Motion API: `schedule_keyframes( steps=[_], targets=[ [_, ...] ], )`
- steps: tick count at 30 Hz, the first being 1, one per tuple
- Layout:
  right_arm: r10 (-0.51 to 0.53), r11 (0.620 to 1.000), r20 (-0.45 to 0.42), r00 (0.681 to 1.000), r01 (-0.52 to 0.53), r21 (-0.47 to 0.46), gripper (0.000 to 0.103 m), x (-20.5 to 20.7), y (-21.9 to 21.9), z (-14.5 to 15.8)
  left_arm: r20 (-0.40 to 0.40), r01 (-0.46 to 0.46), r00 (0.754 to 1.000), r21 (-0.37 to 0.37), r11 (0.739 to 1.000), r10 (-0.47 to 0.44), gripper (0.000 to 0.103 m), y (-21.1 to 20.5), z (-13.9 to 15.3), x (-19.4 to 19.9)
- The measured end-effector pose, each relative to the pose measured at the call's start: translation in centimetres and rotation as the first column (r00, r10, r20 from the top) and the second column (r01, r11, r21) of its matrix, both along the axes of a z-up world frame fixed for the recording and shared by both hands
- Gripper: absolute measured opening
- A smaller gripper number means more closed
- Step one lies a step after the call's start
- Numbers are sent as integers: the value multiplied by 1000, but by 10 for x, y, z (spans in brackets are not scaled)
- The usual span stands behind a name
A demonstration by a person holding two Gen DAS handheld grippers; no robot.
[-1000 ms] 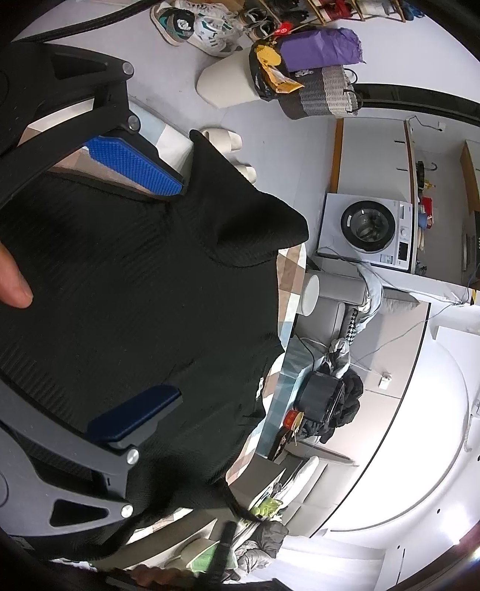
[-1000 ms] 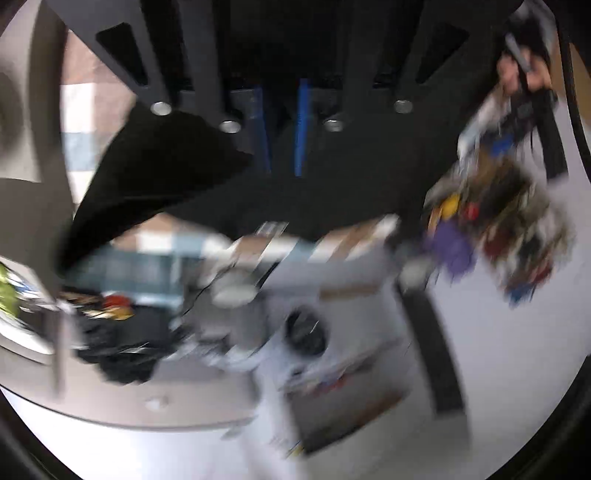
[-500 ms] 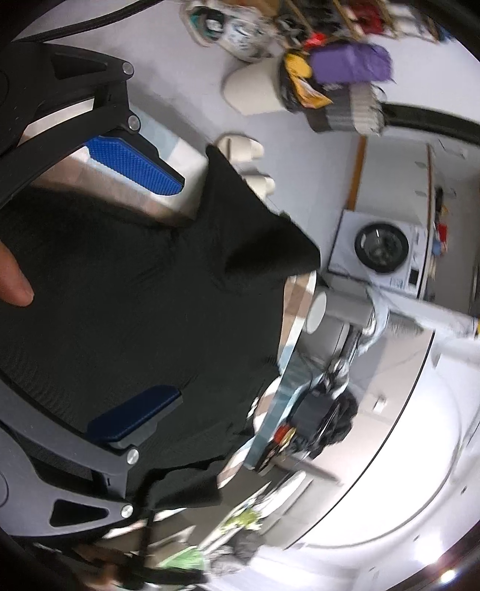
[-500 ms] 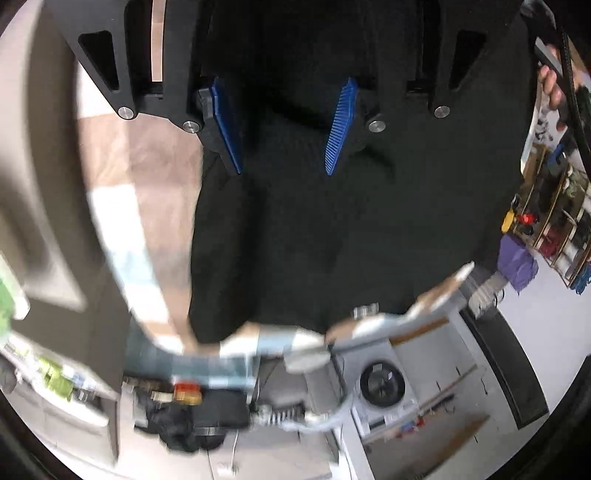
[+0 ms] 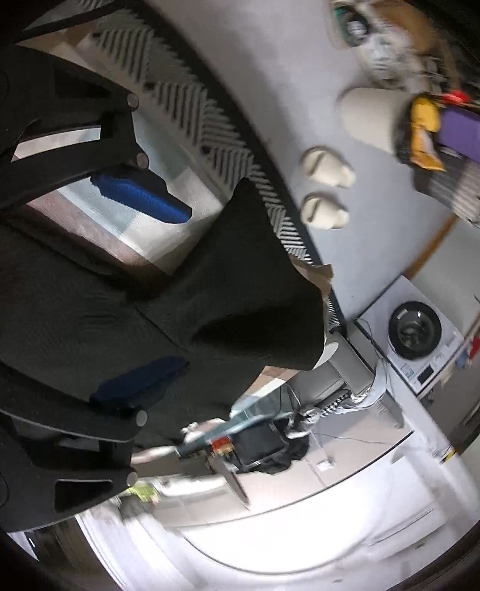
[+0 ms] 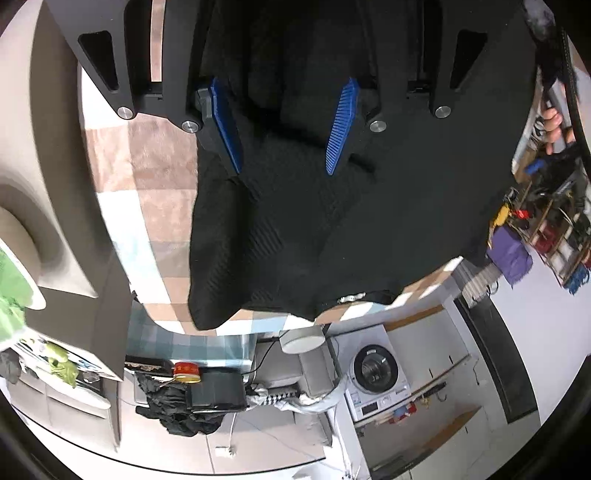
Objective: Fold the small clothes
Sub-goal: 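Grasp the other sleeve with the left gripper and fold it across the back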
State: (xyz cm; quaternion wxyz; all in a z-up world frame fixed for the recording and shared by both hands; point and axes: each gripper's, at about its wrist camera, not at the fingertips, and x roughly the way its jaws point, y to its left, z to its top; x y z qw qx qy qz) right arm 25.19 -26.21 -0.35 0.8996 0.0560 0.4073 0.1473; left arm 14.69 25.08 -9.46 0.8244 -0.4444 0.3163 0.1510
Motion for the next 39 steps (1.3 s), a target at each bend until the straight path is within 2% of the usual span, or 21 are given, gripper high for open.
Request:
schedule_keyframes(
  steps=[4,7,10,12,13,14,16,19,21,22,23,24,25,27,29,30,32,34,36,39],
  targets=[
    [-9,999,22,1000,9,33,52,-17,-6,10,-6,-54,999,-78,995,53,72,18,-19,7],
    [-9,999,41,999,7,44,52,-24,-7,15,13,-76,997,-85,993,78,70,24,-25,15],
    [-17,998,44,999,14,66,53,-30,-9,16,7,-85,996,-75,994,86,52,24,-32,27],
    [-15,998,36,999,13,69,53,-32,-9,13,-9,-83,997,-52,995,83,33,22,-34,37],
    [-15,998,32,999,13,66,53,-33,-9,11,-27,-76,997,-45,996,75,11,20,-37,42],
    [-16,998,28,999,14,63,53,-33,-9,9,-34,-75,997,-40,996,74,5,19,-40,44],
    [-22,998,17,1000,21,67,54,-35,-10,6,-19,-79,997,-4,997,79,5,15,-37,46],
    [-29,998,4,1000,29,62,54,-37,-12,2,32,-50,998,128,991,46,5,-3,-14,49],
    [-31,998,5,1000,31,57,53,-39,-14,0,67,-17,998,230,973,2,5,-24,9,54],
    [-35,998,3,999,35,58,53,-40,-15,-1,78,12,996,293,956,-36,5,-40,22,60],
    [-40,997,-1,999,40,59,53,-41,-16,-1,85,59,992,347,936,-94,5,-58,34,69],
    [-43,997,-5,999,43,58,53,-42,-16,-2,66,140,981,404,904,-182,5,-82,43,83],
    [-47,997,-7,999,48,54,53,-43,-17,-1,38,199,971,431,880,-238,5,-98,46,93],
    [-51,998,-2,999,51,45,54,-45,-18,2,-47,341,932,452,824,-359,6,-136,40,115],
    [-62,997,9,998,61,39,54,-48,-20,4,-128,425,902,426,799,-412,19,-156,30,125],
    [-68,997,12,998,67,43,54,-49,-22,6,-140,441,895,404,801,-423,23,-159,26,125],
    [-76,996,15,997,75,51,54,-51,-23,7,-107,441,895,350,826,-432,49,-157,21,114],
    [-77,996,18,997,76,53,54,-51,-23,6,-82,411,910,310,857,-407,64,-147,19,101],
    [-75,995,15,997,74,60,54,-51,-23,5,-66,377,925,274,885,-374,69,-132,17,91],
    [-60,996,13,998,59,69,54,-49,-21,3,-51,290,957,163,943,-286,69,-96,3,66]
  ],
)
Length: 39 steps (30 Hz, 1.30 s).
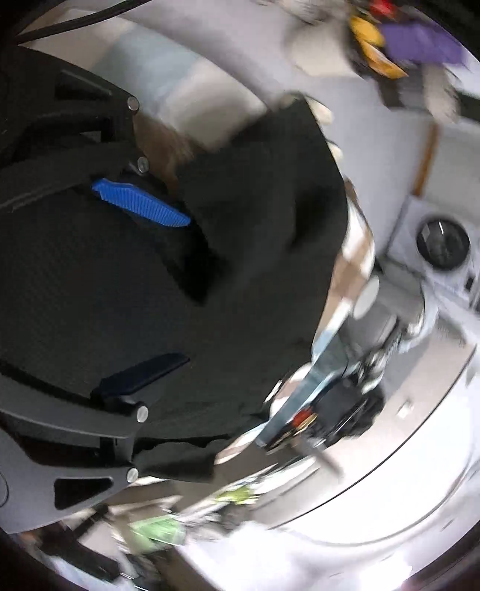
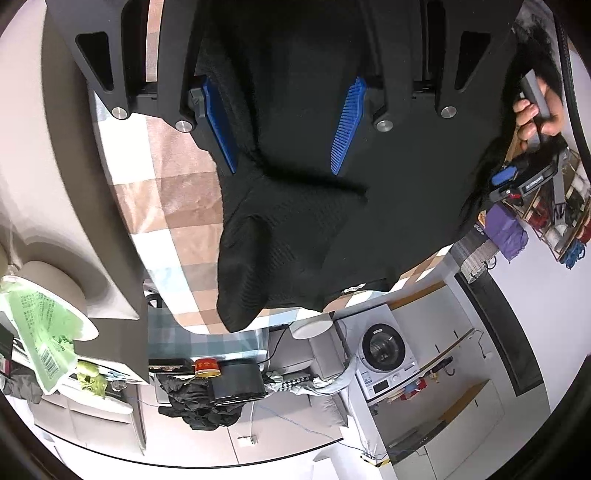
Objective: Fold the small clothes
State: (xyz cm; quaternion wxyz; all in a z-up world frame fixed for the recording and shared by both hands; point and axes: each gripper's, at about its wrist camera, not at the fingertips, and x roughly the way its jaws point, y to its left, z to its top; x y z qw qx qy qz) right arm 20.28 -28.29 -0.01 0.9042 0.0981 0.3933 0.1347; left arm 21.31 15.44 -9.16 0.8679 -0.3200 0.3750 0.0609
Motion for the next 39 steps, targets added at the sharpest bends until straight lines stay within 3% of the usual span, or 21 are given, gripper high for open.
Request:
schedule_keyframes(
  steps=[4,7,10,15,16,18,19,20,24,26,28,30,32,34,36,39],
  targets=[
    [4,1000,0,1000,-4,13,54,2,-1,-2,-24,-122,993,-120,985,120,70,42,-26,-36],
    [3,1000,-5,1000,-3,15,54,1,-3,-4,-33,-183,983,-208,961,180,71,67,-42,-42],
    [-10,1000,-4,1000,10,14,54,-1,-6,-4,-21,-206,978,-313,927,210,71,83,-55,-42],
    [-28,1000,-5,1000,28,13,56,-5,-9,-3,41,-188,975,-358,914,217,71,92,-53,-37],
    [-29,999,-4,1000,29,13,56,-5,-9,-3,59,-192,972,-355,915,227,71,94,-50,-35],
    [-35,999,-6,999,35,20,56,-6,-10,-3,108,-217,959,-323,921,264,49,96,-44,-30],
    [-34,999,-7,999,34,22,57,-6,-10,-4,112,-230,956,-290,929,272,21,96,-37,-24],
    [-33,999,-7,999,33,22,57,-6,-10,-4,111,-241,956,-240,941,273,3,95,-31,-17],
    [-33,999,4,999,33,19,57,-9,-9,-2,169,-194,964,-70,979,203,3,77,4,20],
    [-35,999,7,999,35,20,57,-11,-11,-2,203,-112,973,-8,994,111,3,47,22,42],
    [-41,999,3,999,41,18,57,-12,-13,-4,183,33,982,57,998,-43,3,-1,27,72],
    [-47,999,2,999,47,14,57,-14,-15,-5,110,170,978,99,981,-180,3,-45,21,98],
    [-53,998,2,999,53,22,57,-15,-18,-5,2,314,948,136,940,-317,7,-90,2,118],
    [-57,998,0,998,57,24,57,-16,-20,-6,-122,404,914,167,900,-387,15,-116,-17,127],
    [-57,998,-3,998,57,19,57,-17,-21,-6,-162,434,897,131,891,-412,21,-123,-29,123],
    [-58,998,-9,998,58,16,57,-16,-20,-6,-122,405,911,92,910,-393,41,-108,-26,110]
  ],
)
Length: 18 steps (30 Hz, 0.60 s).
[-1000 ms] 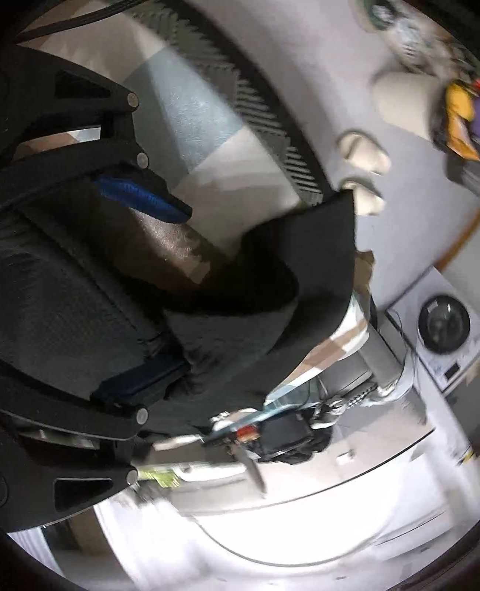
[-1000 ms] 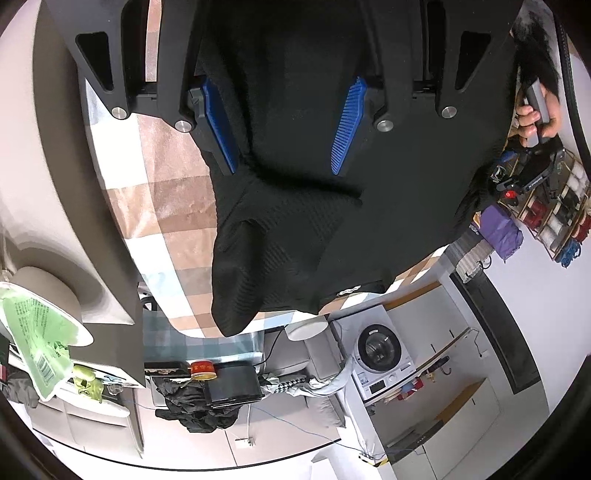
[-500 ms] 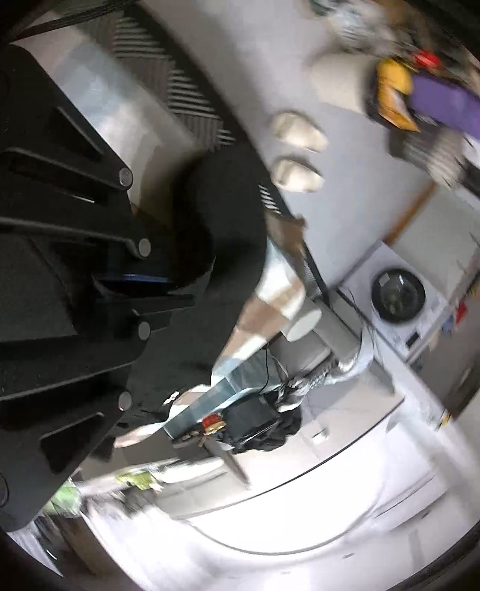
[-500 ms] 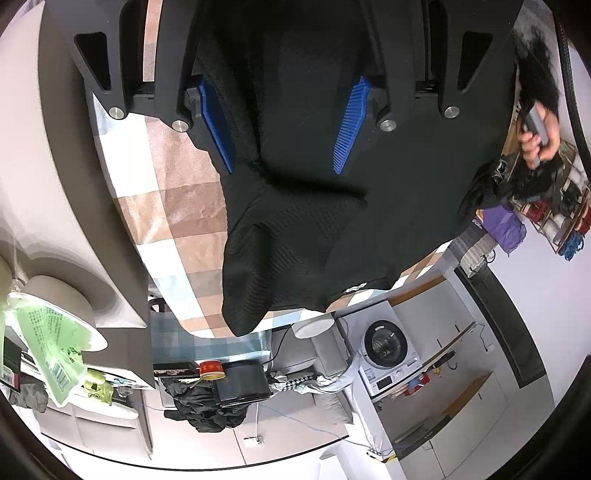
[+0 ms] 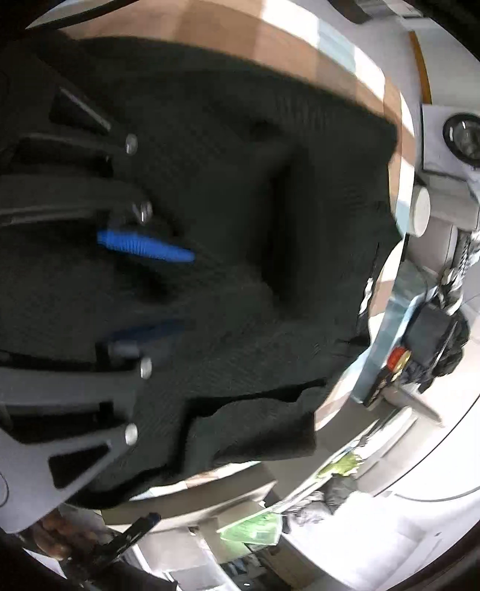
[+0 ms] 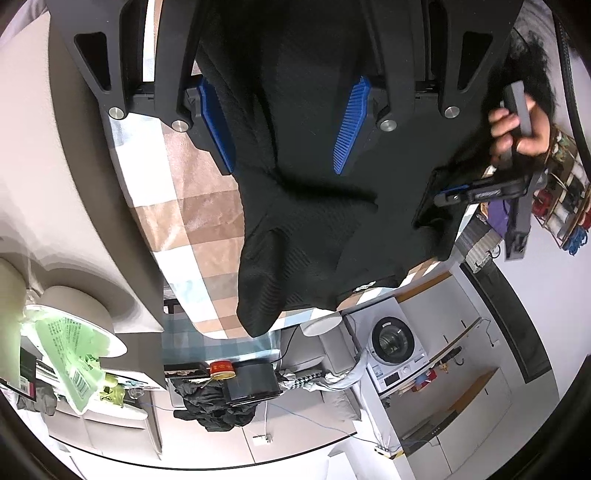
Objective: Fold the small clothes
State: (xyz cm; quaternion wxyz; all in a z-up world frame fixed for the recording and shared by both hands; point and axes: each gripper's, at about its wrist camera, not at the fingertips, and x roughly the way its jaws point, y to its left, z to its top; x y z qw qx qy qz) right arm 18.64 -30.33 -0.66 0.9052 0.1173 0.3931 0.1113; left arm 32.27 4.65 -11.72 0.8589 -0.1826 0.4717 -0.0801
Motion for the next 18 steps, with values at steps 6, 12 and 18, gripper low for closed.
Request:
schedule_keyframes(
  steps=[6,12,18],
  targets=[
    [7,1000,10,1000,-7,4,57,3,6,2,68,-144,987,-33,989,146,59,52,16,-48],
    [-1,1000,-26,1000,1,4,57,9,5,-8,32,-248,969,48,968,246,59,88,1,-66],
    [-3,1000,-33,999,3,3,57,8,3,-10,24,-263,964,210,942,264,10,96,-12,-56]
  ],
)
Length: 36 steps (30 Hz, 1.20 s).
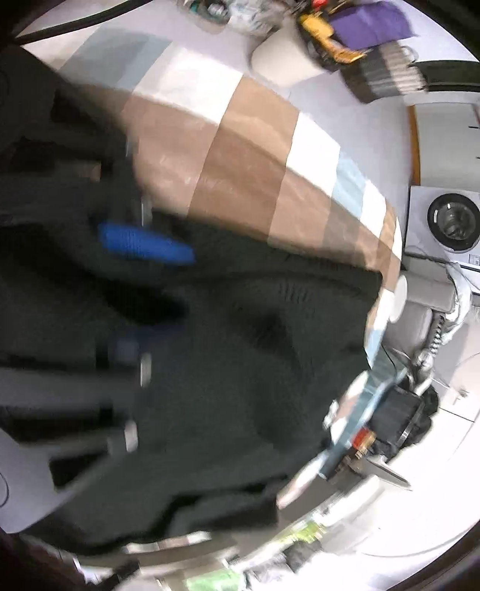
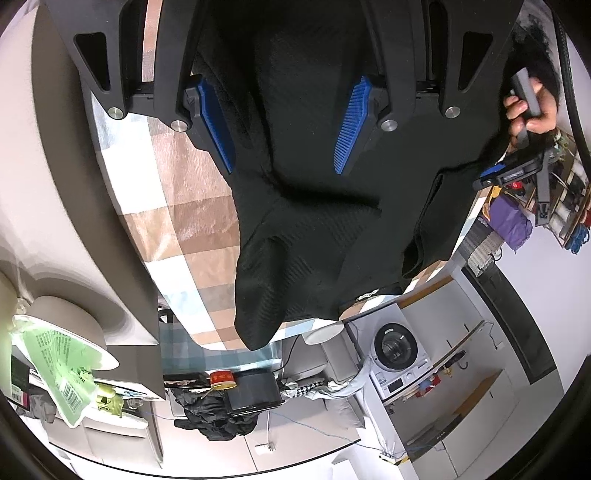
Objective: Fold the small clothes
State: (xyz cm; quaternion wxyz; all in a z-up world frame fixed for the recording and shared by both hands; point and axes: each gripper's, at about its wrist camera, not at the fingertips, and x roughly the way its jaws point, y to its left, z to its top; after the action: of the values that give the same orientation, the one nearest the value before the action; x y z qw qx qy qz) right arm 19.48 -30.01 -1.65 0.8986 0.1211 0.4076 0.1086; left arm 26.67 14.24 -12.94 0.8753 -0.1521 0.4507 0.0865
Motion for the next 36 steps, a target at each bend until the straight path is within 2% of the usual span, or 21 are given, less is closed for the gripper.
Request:
schedule_keyframes(
  steps=[2,4,7,8,9,10,11,13,16,18,20,21,23,27,30,33,36],
  targets=[
    [-11,1000,-1,1000,11,3,57,-1,-3,0,30,-22,999,-24,999,23,6,10,0,-3],
    [-18,1000,-6,1000,18,5,57,-1,-5,0,32,-99,995,11,995,99,5,25,2,-6],
    [-14,1000,-10,1000,14,-1,57,0,-5,-1,45,-111,992,-74,991,114,5,40,9,-17],
    [-13,1000,-11,1000,13,-2,57,0,-5,-2,53,-100,993,-80,992,105,7,39,12,-20],
    [-14,1000,-11,1000,14,0,57,0,-4,-2,56,-80,995,-74,994,84,12,36,15,-23],
    [-12,1000,-13,1000,12,2,57,0,-4,-3,56,-38,998,-53,998,41,26,28,19,-27],
    [-9,1000,-16,1000,9,3,57,1,-3,-3,55,-10,998,-34,999,12,45,21,21,-31],
    [1,1000,-18,1000,-1,2,57,2,0,-3,56,38,998,33,999,-39,58,2,24,-39],
    [9,1000,-14,1000,-9,5,58,1,3,-3,25,99,994,138,985,-104,58,-21,20,-41],
    [14,1000,-14,1000,-14,6,58,1,3,-2,-11,108,994,176,978,-108,56,-27,13,-40],
    [19,1000,-12,1000,-19,-1,58,-2,5,-1,-37,96,995,158,983,-91,37,-24,6,-39],
    [19,1000,-9,1000,-19,-5,58,-3,4,0,-36,94,995,140,986,-90,33,-20,3,-37],
    [10,1000,-6,1000,-10,-4,59,-4,2,0,-7,65,998,141,988,-64,8,-12,4,-38],
    [-6,1000,-12,1000,6,1,60,-3,-2,-2,44,-57,998,78,995,54,8,20,7,-38],
    [-4,1000,-13,1000,4,4,60,-3,-2,-3,34,-135,990,-49,990,137,11,46,2,-43],
    [-2,1000,-38,999,1,-5,60,2,-1,-9,35,-126,991,-58,990,128,17,42,6,-49],
    [8,999,-62,998,-6,34,60,10,1,-12,27,-84,996,-105,991,88,30,32,11,-54]
  ],
)
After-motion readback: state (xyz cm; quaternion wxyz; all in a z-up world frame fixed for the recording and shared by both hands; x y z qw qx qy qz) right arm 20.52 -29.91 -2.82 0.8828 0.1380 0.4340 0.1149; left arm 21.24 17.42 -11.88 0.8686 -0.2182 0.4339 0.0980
